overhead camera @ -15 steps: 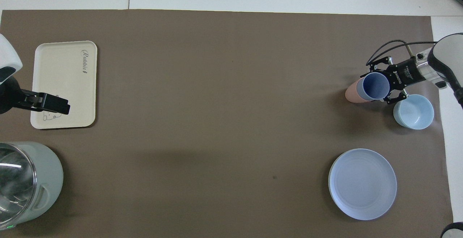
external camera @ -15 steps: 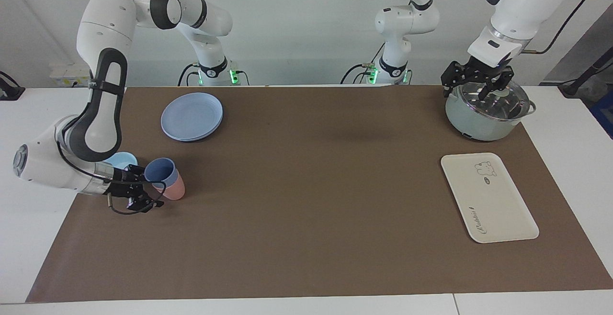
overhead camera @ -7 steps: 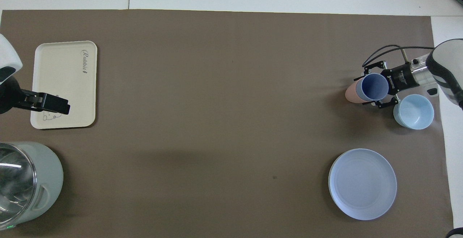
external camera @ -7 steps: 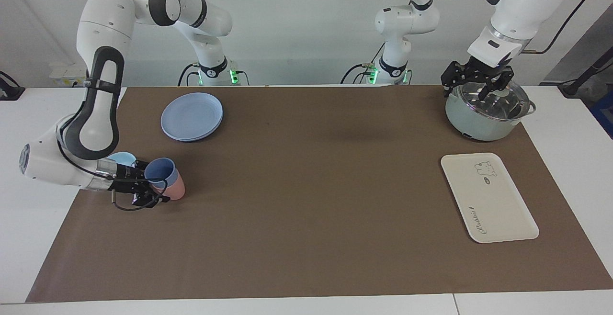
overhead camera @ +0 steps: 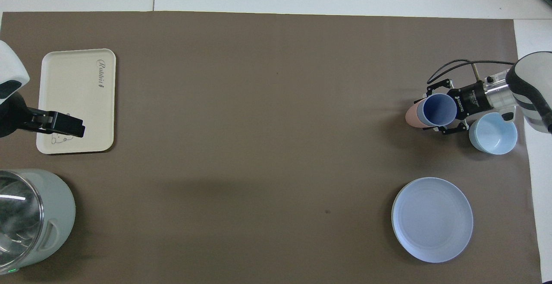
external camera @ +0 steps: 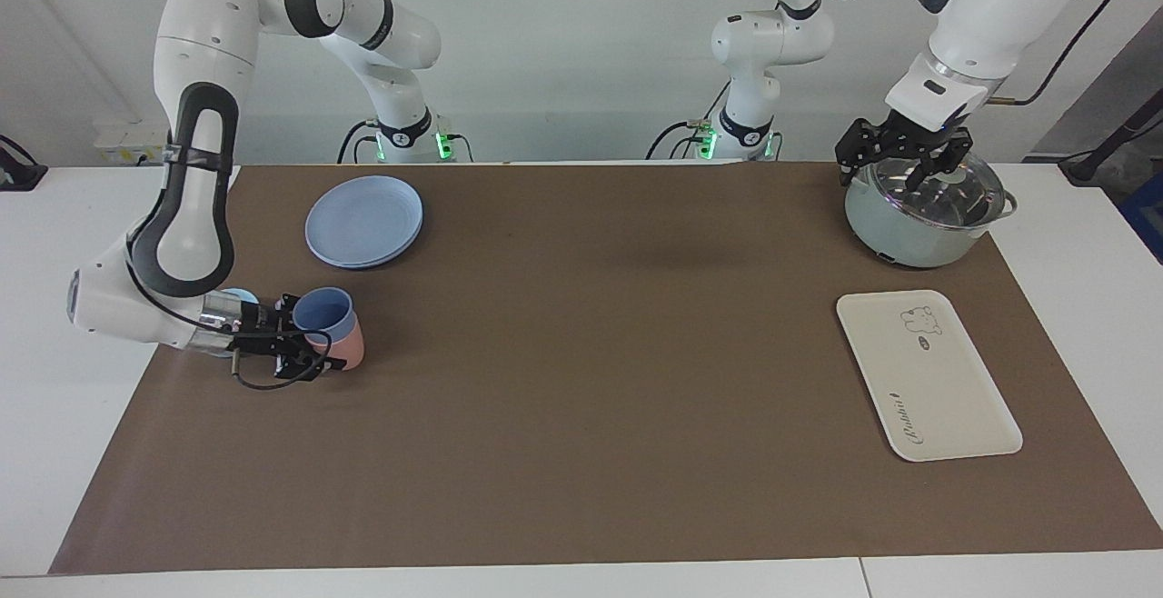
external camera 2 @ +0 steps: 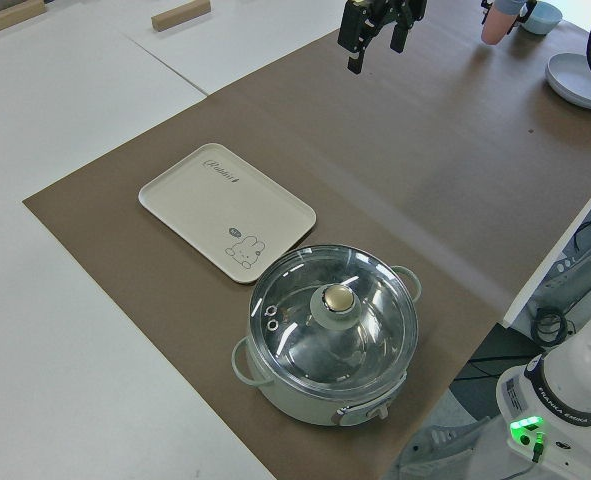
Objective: Place cup on tray
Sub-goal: 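Close the right gripper on the blue cup rim and lift it, then carry the blue cup toward center while the left gripper reaches it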
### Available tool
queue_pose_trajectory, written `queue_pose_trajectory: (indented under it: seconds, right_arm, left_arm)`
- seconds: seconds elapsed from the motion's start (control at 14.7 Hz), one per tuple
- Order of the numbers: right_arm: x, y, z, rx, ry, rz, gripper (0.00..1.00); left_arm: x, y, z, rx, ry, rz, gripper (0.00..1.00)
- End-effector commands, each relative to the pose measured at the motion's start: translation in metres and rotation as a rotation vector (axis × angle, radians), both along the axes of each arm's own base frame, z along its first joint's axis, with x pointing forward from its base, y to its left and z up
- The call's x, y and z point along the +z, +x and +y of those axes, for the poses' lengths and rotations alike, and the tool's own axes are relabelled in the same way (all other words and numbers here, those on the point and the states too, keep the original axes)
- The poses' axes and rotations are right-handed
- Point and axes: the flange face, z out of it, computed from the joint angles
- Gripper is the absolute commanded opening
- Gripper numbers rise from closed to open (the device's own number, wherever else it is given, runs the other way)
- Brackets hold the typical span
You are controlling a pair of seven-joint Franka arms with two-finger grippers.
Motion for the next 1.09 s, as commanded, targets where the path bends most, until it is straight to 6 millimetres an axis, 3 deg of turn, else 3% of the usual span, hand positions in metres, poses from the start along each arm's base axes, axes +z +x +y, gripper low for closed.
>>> queue_pose_trajectory:
  seconds: [0.0, 0.07, 0.2, 0.48, 0.75, 0.89, 1.02]
  right_arm:
    - [0.04, -0.008, 0.035, 0.024, 0.036, 0.009, 0.0]
    - [0.058, -0.01, 0.047, 0.021, 0.025, 0.016, 0.0]
    - [0.092, -0.01, 0.091, 0.001, -0.011, 0.044, 0.0]
    - [0.144, -0.012, 0.188, -0.052, -0.078, 0.09, 0.0]
    - [0.173, -0.021, 0.252, -0.079, -0.109, 0.094, 0.0]
    - [0.183, -0.03, 0.283, -0.072, -0.12, 0.108, 0.0]
    - [0.196, -0.034, 0.306, -0.094, -0.144, 0.118, 0.0]
  left_arm:
    - [0.001, -0.004, -0.012, 0.075, -0.016, -0.032, 1.0]
    - [0.001, -0.003, -0.021, 0.128, -0.05, -0.038, 1.0]
    - [-0.001, -0.003, -0.054, 0.23, -0.118, -0.055, 1.0]
    - [-0.001, -0.018, -0.149, 0.404, -0.189, -0.119, 1.0]
    - [0.01, -0.043, -0.232, 0.558, -0.312, -0.171, 0.98]
    - [0.009, -0.059, -0.274, 0.595, -0.38, -0.189, 0.88]
    - [0.007, -0.062, -0.298, 0.633, -0.46, -0.223, 0.81]
